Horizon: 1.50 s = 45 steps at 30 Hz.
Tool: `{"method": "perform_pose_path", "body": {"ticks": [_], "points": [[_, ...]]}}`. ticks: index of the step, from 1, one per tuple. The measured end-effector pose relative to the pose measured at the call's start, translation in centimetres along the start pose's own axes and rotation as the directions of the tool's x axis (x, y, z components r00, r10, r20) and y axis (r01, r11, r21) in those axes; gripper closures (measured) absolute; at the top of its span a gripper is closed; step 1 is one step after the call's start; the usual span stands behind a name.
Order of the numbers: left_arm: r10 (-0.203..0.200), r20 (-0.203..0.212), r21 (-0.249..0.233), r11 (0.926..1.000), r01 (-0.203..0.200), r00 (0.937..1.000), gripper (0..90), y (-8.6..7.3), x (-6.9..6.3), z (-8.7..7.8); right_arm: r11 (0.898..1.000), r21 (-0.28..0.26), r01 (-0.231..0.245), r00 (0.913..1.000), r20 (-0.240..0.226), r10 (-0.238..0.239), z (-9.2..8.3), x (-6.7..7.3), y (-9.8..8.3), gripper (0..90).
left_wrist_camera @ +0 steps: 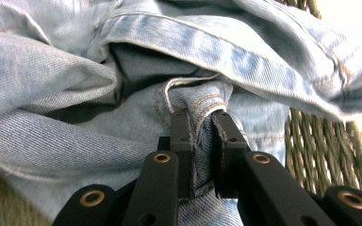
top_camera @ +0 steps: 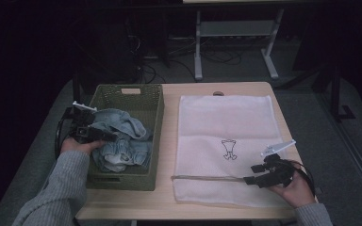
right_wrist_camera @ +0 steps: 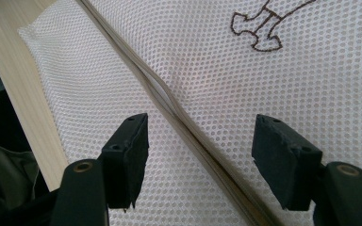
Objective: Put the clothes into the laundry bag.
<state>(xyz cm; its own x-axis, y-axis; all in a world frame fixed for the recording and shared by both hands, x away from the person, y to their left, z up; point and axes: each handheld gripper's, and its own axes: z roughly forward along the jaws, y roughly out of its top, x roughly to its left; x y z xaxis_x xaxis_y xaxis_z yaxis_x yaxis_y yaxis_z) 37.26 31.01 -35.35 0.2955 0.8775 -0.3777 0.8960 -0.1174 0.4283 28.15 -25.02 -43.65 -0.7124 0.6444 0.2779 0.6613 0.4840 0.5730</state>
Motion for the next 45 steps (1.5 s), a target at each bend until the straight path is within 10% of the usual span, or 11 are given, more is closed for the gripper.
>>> {"method": "perform_pose_path", "body": {"ticks": [6, 11, 19, 34, 45], "points": [[0.012, -0.02, 0.068, 0.9976, -0.01, 0.9997, 76.7, -0.1, -0.2, 1.9, 1.0, 0.003, 0.004, 1.0, -0.001, -0.004, 0.0, 0.1, 0.0, 36.1], [-0.004, -0.04, 0.085, 0.9963, 0.008, 0.9992, 43.3, -0.4, 0.0, 0.9, 1.0, 0.007, 0.006, 1.0, 0.0, -0.006, 0.0, 0.1, 0.0, 36.0], [-0.064, -0.069, 0.17, 0.9827, 0.075, 0.9956, 21.3, -1.1, 0.6, 0.1, 1.0, 0.007, 0.016, 0.9999, -0.002, -0.016, 0.1, 0.3, 0.0, 35.9], [-0.043, -0.04, 0.34, 0.939, 0.054, 0.9983, 20.5, 0.1, -0.3, 4.9, 0.996, -0.011, 0.087, 0.9962, 0.006, -0.087, -0.2, 0.5, 1.0, 35.0], [0.026, -0.103, 0.379, 0.9252, 0.016, 0.9943, 13.7, 0.2, -1.7, 6.8, 0.962, 0.032, 0.272, 0.9622, -0.004, -0.272, 2.3, 0.4, 3.2, 48.5]]}}
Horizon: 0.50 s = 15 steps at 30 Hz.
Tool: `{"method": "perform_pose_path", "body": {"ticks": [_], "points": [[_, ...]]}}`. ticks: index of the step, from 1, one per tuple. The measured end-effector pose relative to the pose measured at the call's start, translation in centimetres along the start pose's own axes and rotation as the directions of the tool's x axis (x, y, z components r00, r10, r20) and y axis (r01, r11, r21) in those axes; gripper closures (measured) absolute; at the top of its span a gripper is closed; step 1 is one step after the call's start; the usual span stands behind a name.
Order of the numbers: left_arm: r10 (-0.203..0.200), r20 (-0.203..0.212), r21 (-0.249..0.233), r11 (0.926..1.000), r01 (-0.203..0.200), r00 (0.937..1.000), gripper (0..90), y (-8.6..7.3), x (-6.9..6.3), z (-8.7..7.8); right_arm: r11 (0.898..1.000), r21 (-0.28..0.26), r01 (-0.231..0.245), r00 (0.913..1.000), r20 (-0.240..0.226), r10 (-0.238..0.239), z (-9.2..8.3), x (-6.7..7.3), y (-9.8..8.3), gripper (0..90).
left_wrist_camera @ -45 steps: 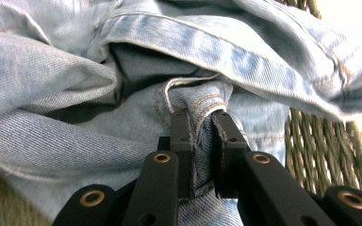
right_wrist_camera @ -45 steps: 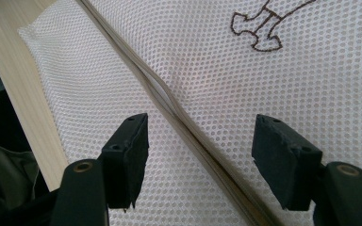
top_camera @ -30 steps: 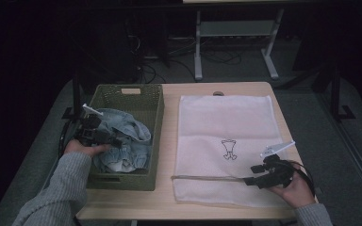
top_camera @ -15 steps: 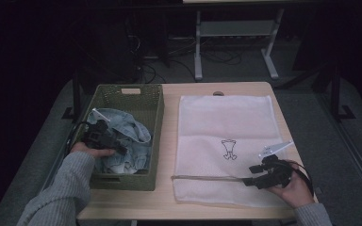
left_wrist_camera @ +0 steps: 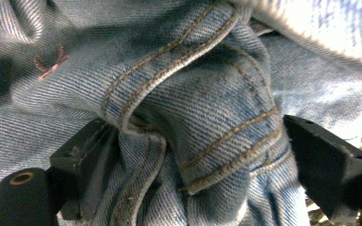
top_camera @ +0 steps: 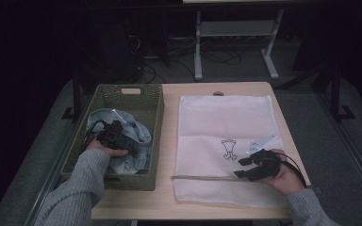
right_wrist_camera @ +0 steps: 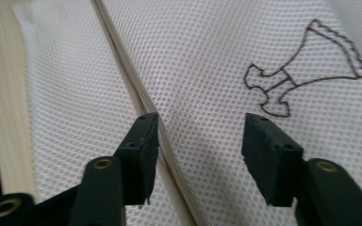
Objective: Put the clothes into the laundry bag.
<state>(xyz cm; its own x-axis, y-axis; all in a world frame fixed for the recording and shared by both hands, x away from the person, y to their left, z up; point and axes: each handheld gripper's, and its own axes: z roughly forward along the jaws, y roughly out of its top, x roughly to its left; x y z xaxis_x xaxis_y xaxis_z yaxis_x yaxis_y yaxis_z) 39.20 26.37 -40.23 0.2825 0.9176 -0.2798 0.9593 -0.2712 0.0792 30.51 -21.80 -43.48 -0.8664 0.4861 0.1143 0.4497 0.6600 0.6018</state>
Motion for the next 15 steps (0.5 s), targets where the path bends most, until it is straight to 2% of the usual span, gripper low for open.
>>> {"method": "perform_pose_path", "body": {"ticks": [5, 10, 11, 12, 13, 15], "points": [[0.026, -0.047, 0.032, 0.9992, -0.025, 0.9986, 15.2, 0.1, -0.3, 0.7, 0.999, 0.018, 0.035, 0.9993, -0.008, -0.035, 1.0, 0.4, 0.2, 52.0], [0.059, -0.111, 0.065, 0.9965, -0.052, 0.9921, 20.6, 0.1, -0.7, 1.3, 0.997, 0.049, 0.062, 0.9981, 0.005, -0.062, 2.3, 0.7, 0.7, 55.6], [0.07, -0.131, 0.069, 0.9957, -0.061, 0.9889, 24.8, 0.1, -0.7, 1.5, 0.995, 0.063, 0.071, 0.9973, 0.009, -0.072, 2.9, 0.7, 0.7, 56.5], [0.07, -0.131, 0.069, 0.9957, -0.061, 0.9889, 26.6, 0.1, -0.7, 1.5, 0.995, 0.063, 0.071, 0.9973, 0.009, -0.072, 2.9, 0.7, 0.7, 56.5], [0.078, -0.15, 0.071, 0.9952, -0.068, 0.9856, 28.5, 0.0, -0.8, 1.7, 0.994, 0.069, 0.082, 0.9965, 0.014, -0.083, 3.2, 0.8, 0.8, 59.4], [0.083, -0.159, 0.072, 0.9948, -0.072, 0.9838, 30.0, 0.0, -0.9, 1.7, 0.995, 0.066, 0.079, 0.9968, 0.011, -0.079, 3.3, 0.8, 0.8, 60.6]]}}
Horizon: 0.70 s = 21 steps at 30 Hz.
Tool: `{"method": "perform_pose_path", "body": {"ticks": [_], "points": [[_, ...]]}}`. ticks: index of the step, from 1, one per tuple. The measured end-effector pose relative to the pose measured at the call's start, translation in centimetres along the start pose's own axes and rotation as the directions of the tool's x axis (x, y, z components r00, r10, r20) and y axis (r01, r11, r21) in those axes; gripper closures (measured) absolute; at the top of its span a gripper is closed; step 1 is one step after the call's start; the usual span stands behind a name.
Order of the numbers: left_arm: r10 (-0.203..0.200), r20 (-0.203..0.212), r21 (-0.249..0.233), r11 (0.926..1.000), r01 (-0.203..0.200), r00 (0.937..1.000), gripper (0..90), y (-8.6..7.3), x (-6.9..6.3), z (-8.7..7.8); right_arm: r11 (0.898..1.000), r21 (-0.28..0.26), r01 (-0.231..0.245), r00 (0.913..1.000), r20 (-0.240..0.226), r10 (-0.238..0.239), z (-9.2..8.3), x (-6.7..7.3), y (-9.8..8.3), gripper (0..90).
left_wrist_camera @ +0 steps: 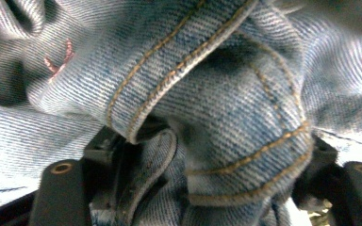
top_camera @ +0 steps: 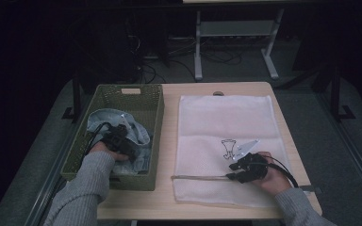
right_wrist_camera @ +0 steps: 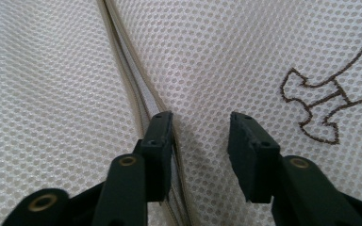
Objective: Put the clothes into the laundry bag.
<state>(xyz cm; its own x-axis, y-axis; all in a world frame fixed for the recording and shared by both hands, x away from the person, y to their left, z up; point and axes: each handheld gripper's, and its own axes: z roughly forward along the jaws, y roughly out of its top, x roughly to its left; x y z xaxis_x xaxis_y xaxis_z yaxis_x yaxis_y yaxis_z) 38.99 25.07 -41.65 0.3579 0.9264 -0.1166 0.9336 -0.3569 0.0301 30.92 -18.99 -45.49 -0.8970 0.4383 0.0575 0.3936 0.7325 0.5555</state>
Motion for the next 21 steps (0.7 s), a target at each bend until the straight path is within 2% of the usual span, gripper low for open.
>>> {"method": "perform_pose_path", "body": {"ticks": [4, 7, 8, 10, 11, 14, 17, 18, 20, 21], "points": [[0.013, -0.043, -0.001, 0.9999, -0.013, 0.999, 35.9, 0.0, -0.4, 0.2, 1.0, 0.0, 0.0, 1.0, 0.0, 0.0, 0.1, 0.1, 0.0, 68.4], [0.007, -0.052, -0.014, 0.9999, -0.008, 0.9986, 42.2, -0.1, -0.4, 0.0, 1.0, 0.002, -0.006, 0.9997, -0.024, 0.006, 0.1, 0.3, 0.0, 79.5], [0.002, -0.039, -0.03, 0.9995, -0.004, 0.9992, 50.6, -0.3, -0.2, -0.1, 1.0, 0.006, -0.017, 0.999, -0.041, 0.018, 0.1, 0.2, 0.1, 83.1], [0.0, -0.034, -0.038, 0.9993, -0.001, 0.9994, 56.6, -0.4, -0.1, -0.2, 1.0, 0.009, -0.023, 0.9982, -0.055, 0.024, 0.1, 0.1, 0.1, 85.8], [-0.004, -0.026, -0.048, 0.9988, 0.003, 0.9997, 56.6, -0.5, -0.1, -0.3, 0.999, 0.01, -0.03, 0.9978, -0.059, 0.031, 0.1, 0.1, 0.1, 87.4], [0.004, -0.009, -0.077, 0.997, -0.005, 0.9999, 67.5, -0.8, 0.1, -0.9, 0.999, 0.019, -0.04, 0.9965, -0.073, 0.041, 0.0, 0.0, 0.2, 89.2], [0.02, 0.003, -0.092, 0.9955, -0.02, 0.9998, 69.2, -1.0, 0.2, -1.3, 0.999, 0.019, -0.043, 0.9959, -0.079, 0.044, -0.3, -0.1, 0.4, 89.3], [0.024, 0.033, -0.116, 0.993, -0.02, 0.9992, 70.5, -1.4, 0.7, -1.9, 0.999, 0.007, -0.05, 0.9948, -0.089, 0.05, -0.7, -0.1, 0.5, 89.4], [0.015, 0.048, -0.132, 0.9912, -0.009, 0.9987, 70.9, -1.6, 0.9, -2.2, 0.999, -0.001, -0.053, 0.9944, -0.092, 0.052, -0.9, -0.2, 0.6, 89.4], [0.019, 0.06, -0.145, 0.9894, -0.01, 0.998, 72.2, -1.9, 1.1, -2.5, 0.997, -0.027, -0.072, 0.9916, -0.11, 0.069, -1.4, -0.4, 0.6, 89.4]]}}
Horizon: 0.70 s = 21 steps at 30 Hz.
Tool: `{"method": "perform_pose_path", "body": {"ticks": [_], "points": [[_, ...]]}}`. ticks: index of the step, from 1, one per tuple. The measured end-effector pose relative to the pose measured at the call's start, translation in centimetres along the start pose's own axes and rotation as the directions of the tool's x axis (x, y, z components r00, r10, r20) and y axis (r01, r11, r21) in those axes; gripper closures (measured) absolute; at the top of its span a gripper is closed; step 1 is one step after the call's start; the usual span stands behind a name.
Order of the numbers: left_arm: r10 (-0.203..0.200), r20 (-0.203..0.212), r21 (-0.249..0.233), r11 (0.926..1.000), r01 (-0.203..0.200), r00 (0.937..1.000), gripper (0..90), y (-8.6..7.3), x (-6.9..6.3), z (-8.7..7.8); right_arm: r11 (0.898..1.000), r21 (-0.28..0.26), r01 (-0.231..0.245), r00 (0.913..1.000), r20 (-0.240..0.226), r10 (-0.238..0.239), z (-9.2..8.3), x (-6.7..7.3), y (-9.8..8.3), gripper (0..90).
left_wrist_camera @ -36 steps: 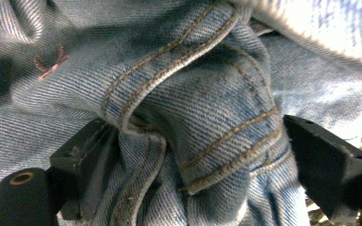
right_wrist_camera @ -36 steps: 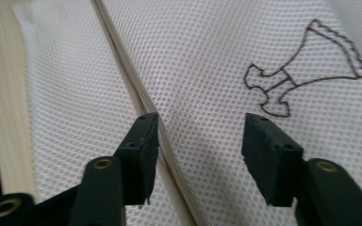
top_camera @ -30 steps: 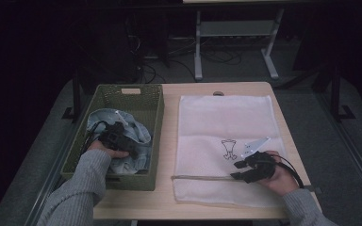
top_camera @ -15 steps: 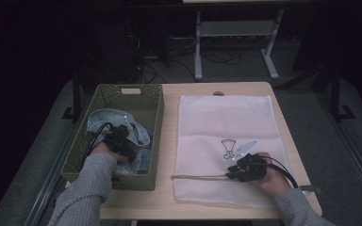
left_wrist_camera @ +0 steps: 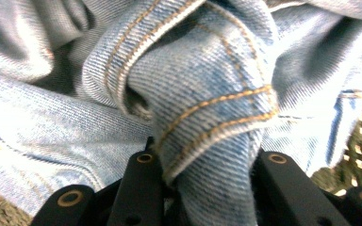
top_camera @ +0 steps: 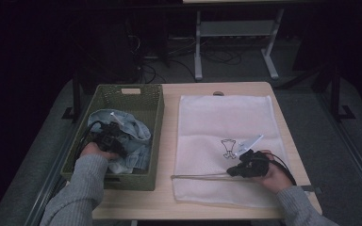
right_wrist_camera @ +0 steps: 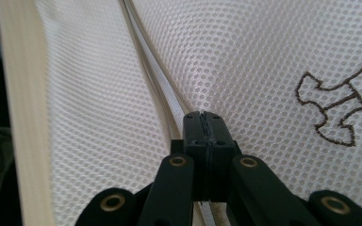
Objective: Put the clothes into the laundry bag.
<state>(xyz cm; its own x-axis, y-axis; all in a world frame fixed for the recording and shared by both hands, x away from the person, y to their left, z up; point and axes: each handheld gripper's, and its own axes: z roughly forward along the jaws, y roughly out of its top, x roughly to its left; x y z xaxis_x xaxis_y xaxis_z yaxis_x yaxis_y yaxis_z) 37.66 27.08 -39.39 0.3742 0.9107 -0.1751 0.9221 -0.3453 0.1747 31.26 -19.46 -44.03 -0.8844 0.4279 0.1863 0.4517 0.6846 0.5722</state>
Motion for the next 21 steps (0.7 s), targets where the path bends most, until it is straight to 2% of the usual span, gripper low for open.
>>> {"method": "perform_pose_path", "body": {"ticks": [4, 6, 7, 8, 12, 16, 17, 19, 20, 21], "points": [[0.003, 0.053, -0.048, 0.9989, 0.0, 0.9986, 73.1, -0.8, 0.5, -1.3, 1.0, -0.02, -0.021, 0.9996, -0.02, 0.02, -0.5, -0.2, 0.0, 89.4], [-0.001, 0.092, -0.086, 0.9962, 0.009, 0.9958, 73.5, -1.2, 0.8, -1.9, 0.999, -0.019, -0.026, 0.9994, -0.021, 0.026, -1.0, -0.3, 0.4, 89.5], [0.003, 0.137, -0.122, 0.9925, 0.013, 0.9906, 73.6, -1.6, 1.1, -2.6, 0.999, -0.019, -0.028, 0.9994, -0.02, 0.027, -1.1, -0.3, 0.6, 89.5], [0.003, 0.137, -0.122, 0.9925, 0.013, 0.9906, 73.8, -1.6, 1.1, -2.6, 0.999, -0.02, -0.027, 0.9994, -0.02, 0.027, -1.3, -0.4, 0.7, 89.5], [0.007, 0.237, -0.194, 0.9801, 0.041, 0.9714, 74.3, -2.5, 1.5, -3.6, 0.999, -0.026, -0.042, 0.9987, -0.03, 0.042, -1.9, -0.7, 1.3, 89.5], [0.018, 0.324, -0.256, 0.9641, 0.07, 0.9458, 74.3, -3.6, 2.0, -4.2, 0.997, -0.04, -0.063, 0.9971, -0.045, 0.062, -2.5, -1.1, 1.7, 89.5], [0.019, 0.367, -0.272, 0.9582, 0.087, 0.9301, 74.3, -4.2, 2.2, -4.4, 0.997, -0.041, -0.069, 0.9967, -0.045, 0.067, -2.6, -1.2, 1.8, 89.5], [0.029, 0.385, -0.287, 0.9539, 0.089, 0.9224, 74.1, -4.6, 2.2, -4.7, 0.997, -0.045, -0.068, 0.9969, -0.042, 0.066, -2.9, -1.4, 2.0, 89.5], [0.029, 0.385, -0.287, 0.9539, 0.089, 0.9224, 74.1, -4.6, 2.2, -4.7, 0.996, -0.047, -0.07, 0.9969, -0.041, 0.068, -3.0, -1.4, 2.2, 89.5], [0.033, 0.398, -0.298, 0.9497, 0.096, 0.9167, 74.1, -4.8, 2.2, -4.8, 0.996, -0.05, -0.07, 0.997, -0.039, 0.068, -3.1, -1.4, 2.4, 89.5]]}}
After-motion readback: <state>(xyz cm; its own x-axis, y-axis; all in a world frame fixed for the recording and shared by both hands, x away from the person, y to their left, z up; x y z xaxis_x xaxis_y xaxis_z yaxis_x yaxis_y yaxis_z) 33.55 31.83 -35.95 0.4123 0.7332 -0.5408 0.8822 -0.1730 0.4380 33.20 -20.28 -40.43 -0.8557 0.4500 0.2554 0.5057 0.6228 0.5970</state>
